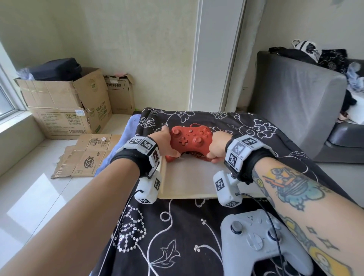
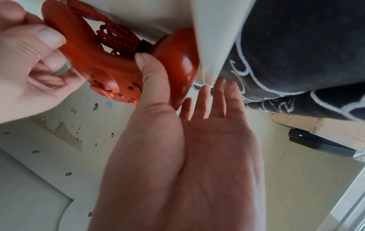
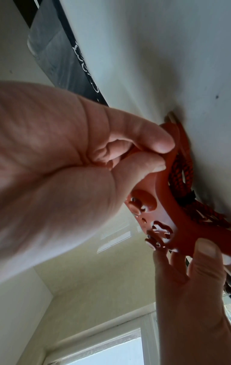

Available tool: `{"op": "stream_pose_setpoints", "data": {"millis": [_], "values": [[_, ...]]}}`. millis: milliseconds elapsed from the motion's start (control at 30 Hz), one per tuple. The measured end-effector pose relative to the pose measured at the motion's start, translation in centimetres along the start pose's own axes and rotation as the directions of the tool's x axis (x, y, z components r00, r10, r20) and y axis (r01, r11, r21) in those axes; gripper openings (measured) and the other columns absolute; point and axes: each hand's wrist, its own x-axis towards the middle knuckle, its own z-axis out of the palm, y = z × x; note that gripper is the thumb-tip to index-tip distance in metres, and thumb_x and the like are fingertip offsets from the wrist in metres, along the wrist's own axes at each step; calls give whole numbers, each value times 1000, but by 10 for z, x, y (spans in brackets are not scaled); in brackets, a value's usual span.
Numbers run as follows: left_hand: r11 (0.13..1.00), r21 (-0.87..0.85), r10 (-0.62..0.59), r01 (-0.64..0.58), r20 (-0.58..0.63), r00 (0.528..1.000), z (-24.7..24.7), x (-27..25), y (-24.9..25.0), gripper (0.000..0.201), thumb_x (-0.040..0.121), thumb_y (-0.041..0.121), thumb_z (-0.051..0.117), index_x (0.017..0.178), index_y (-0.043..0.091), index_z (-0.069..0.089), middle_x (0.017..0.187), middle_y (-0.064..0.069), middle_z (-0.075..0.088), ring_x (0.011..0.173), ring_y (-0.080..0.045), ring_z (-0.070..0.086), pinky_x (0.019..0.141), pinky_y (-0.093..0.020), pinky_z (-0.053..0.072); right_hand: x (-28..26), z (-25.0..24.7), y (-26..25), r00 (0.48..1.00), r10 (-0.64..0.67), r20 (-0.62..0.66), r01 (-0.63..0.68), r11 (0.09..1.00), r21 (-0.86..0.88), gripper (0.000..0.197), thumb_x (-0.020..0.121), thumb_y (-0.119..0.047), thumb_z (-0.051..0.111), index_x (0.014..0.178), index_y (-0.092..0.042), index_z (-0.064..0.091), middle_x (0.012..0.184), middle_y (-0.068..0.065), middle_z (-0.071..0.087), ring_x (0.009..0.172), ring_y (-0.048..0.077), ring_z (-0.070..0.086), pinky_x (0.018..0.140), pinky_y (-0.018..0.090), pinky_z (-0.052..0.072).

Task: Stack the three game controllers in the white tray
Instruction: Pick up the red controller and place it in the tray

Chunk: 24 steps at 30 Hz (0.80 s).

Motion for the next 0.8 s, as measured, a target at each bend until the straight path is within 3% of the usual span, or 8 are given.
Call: {"op": "stream_pose_setpoints", "data": {"millis": [67,133,200,367,433,500,600,800], "values": [[999,40,-10,10,14,1000,1,-3,2,92,75,36,78,138,-2,23,115,-17,63,109,-35,63,80,-35,42,-3,-2,1,1000,-6,20,6,1000,2,24,92,-6,64,72,-7,50,78,10,70,70,26,68,70,34,58],[996,89,-11,7,47,999,2,-6,4,84,75,31,78,132,-3,28,110,-19,63,108,-37,64,83,-39,47,-12,-6,2,999,-11,37,10,1000,22,25,91,-7,65,72,-7,50,63,6,65,55,17,61,48,23,50],[991,129,-28,19,72,997,1,-11,5,81,77,32,77,132,-4,29,118,-20,63,112,-37,63,91,-40,47,-21,-9,4,999,-31,37,31,999,7,19,90,-11,67,78,-5,54,54,1,62,48,11,55,41,20,40],[988,139,-67,63,30,997,-7,-28,13,76,81,40,70,135,0,35,131,-17,57,118,-35,59,94,-37,42,-42,-9,5,995,-74,70,74,997,2,29,93,-25,62,114,-4,57,89,7,68,67,20,65,60,28,54],[988,135,-72,71,4,997,-12,-35,15,75,82,41,67,137,2,34,136,-17,50,122,-35,55,94,-37,41,-54,-10,5,995,-80,54,80,997,9,38,91,-29,62,119,-4,62,103,11,72,86,26,70,85,39,58],[993,97,-71,71,-4,997,-19,-43,16,75,84,40,65,139,2,32,138,-17,47,123,-35,53,90,-37,42,-67,-14,7,994,-103,37,103,995,0,41,91,-29,61,122,-3,64,114,13,70,108,31,67,96,40,53],[998,6,-67,67,-14,998,-27,-58,19,77,85,38,64,143,2,29,139,-18,46,123,-35,53,89,-38,44,-93,-20,8,993,-120,14,120,993,6,42,93,-27,60,125,-1,58,123,15,63,118,30,60,95,36,49],[957,-281,35,-74,-140,990,-21,-102,34,58,85,26,63,137,11,42,126,-9,44,111,-25,51,87,-28,38,-113,-19,26,997,-72,-4,72,989,127,63,92,-36,60,139,1,42,137,15,54,109,26,55,92,35,47]]}}
